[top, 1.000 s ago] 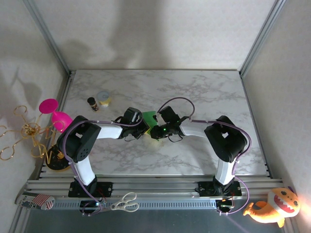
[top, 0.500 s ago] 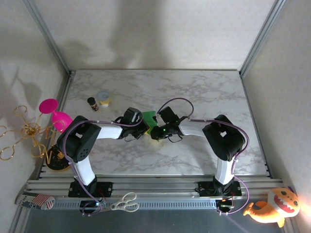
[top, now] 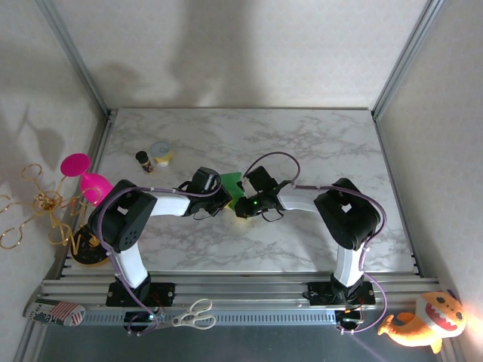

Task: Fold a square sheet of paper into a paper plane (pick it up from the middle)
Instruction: Third fold the triangle at the center of the table.

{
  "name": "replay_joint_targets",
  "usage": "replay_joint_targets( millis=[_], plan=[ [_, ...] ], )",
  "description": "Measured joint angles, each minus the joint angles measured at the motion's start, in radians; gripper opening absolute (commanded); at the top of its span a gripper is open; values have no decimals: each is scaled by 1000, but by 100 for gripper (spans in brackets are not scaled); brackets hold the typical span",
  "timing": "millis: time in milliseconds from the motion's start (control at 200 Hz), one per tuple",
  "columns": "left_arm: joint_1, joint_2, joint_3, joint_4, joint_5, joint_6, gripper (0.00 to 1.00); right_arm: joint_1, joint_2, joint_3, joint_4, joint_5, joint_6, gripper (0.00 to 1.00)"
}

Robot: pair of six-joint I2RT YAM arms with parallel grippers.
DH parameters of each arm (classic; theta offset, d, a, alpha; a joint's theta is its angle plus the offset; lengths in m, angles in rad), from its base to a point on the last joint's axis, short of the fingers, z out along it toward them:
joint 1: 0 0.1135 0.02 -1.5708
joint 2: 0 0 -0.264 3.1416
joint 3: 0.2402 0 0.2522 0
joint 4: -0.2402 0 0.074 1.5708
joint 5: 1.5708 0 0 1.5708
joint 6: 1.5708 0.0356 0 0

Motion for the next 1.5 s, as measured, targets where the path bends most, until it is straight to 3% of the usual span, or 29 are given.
replay_joint_targets(
  millis=[766,1036,1312,1497],
  plan=[
    [0,1,16,-26,1,39,0,-5,-196,-124,-21,0,46,13],
    [0,2,22,-36,1,45,1,-5,-98,-63,42,-3,98,10],
    [0,-11,27,-37,1,76,11,-7,-29,-49,41,4,105,5],
    [-13,-76,27,-37,1,140,7,-7,-27,-49,43,4,112,3]
  ],
)
